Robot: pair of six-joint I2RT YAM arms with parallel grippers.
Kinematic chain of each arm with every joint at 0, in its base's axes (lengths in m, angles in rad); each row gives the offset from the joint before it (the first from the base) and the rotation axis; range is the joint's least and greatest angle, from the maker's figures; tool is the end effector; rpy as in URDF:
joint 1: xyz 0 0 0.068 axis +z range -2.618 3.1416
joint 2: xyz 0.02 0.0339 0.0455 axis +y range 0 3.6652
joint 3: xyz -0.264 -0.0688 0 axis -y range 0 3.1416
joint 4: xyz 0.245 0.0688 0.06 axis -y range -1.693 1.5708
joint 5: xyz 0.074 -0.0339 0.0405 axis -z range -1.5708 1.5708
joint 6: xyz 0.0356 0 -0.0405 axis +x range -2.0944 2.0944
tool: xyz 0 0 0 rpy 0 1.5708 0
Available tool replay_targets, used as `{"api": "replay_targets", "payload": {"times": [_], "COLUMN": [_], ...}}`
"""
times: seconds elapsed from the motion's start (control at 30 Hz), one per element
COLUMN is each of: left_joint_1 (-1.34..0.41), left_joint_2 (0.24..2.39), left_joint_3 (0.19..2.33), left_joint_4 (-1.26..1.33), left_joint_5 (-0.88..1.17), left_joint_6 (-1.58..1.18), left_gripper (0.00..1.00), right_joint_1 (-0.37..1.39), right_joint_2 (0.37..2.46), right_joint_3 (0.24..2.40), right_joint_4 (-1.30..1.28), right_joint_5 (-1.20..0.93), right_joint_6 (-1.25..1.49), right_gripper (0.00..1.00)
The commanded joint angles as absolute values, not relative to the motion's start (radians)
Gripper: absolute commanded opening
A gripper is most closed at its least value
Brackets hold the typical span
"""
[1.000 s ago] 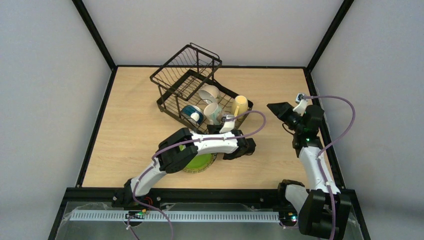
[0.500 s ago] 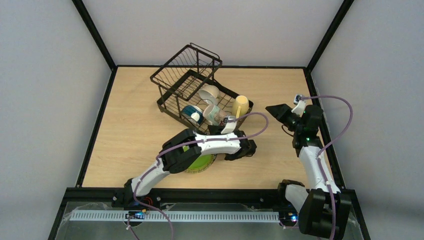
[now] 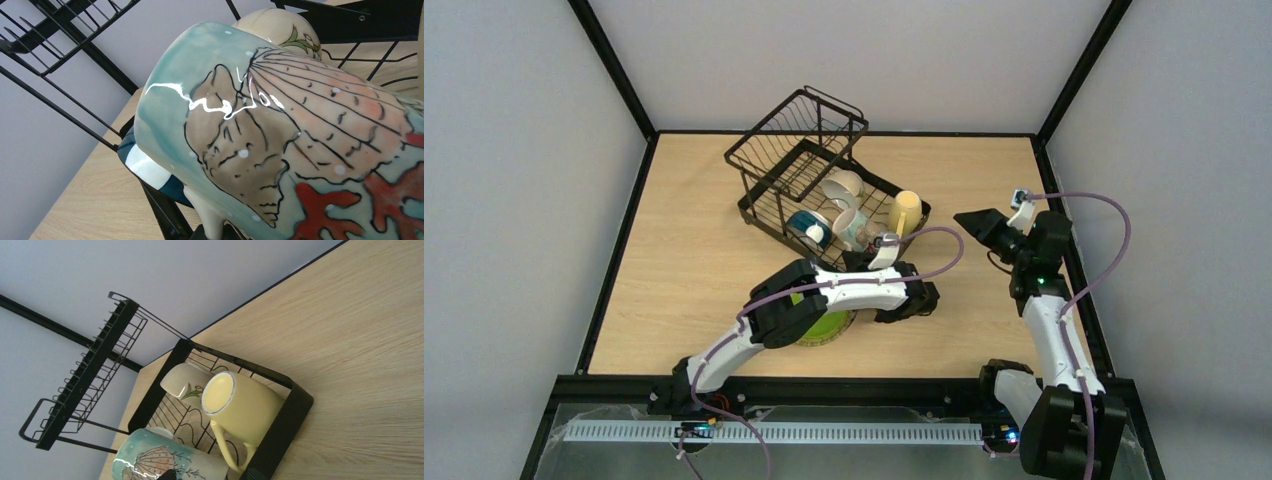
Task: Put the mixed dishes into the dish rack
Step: Place the upside down cup on the dish rack.
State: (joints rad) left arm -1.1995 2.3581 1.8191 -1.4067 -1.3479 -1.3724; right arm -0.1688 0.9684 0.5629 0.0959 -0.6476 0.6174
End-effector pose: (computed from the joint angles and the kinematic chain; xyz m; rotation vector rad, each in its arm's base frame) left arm 0.1841 -0.3770 0.1494 0.1175 1.8360 0.7394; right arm 0.2173 -0.0152 0.2583 0.2918 1.8944 0.9114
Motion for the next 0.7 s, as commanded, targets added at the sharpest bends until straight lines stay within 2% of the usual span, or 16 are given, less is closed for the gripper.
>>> {"api": "replay_targets", "payload": {"times": [0.0, 0.37, 0.67], "left_joint_1": [-1.228, -1.247, -1.252], "left_joint_2": [2.407, 2.44, 2.478], "left_joint_3": [1.834, 1.838, 1.84], "left_joint_4": [-1.386, -1.401, -1.401], "left_joint_5": [-1.345, -1.386, -1.403], "left_joint_6": [-1.381, -1.319, -1.259], "left_gripper": [0.02, 0.02, 0.02], "right_joint_1": [-0.168, -0.109, 0.075], "right_joint_2": [0.957, 1.14, 1.405], "right_joint_3": [0.584, 0.817, 1.21], "right_joint_4": [0.093, -0.114, -0.386], "right_joint_5": [-0.709, -0.71, -0.585], "right_joint_6": [0.622, 0.506, 0.385], "right_gripper": [0.81, 0.82, 0.83]}}
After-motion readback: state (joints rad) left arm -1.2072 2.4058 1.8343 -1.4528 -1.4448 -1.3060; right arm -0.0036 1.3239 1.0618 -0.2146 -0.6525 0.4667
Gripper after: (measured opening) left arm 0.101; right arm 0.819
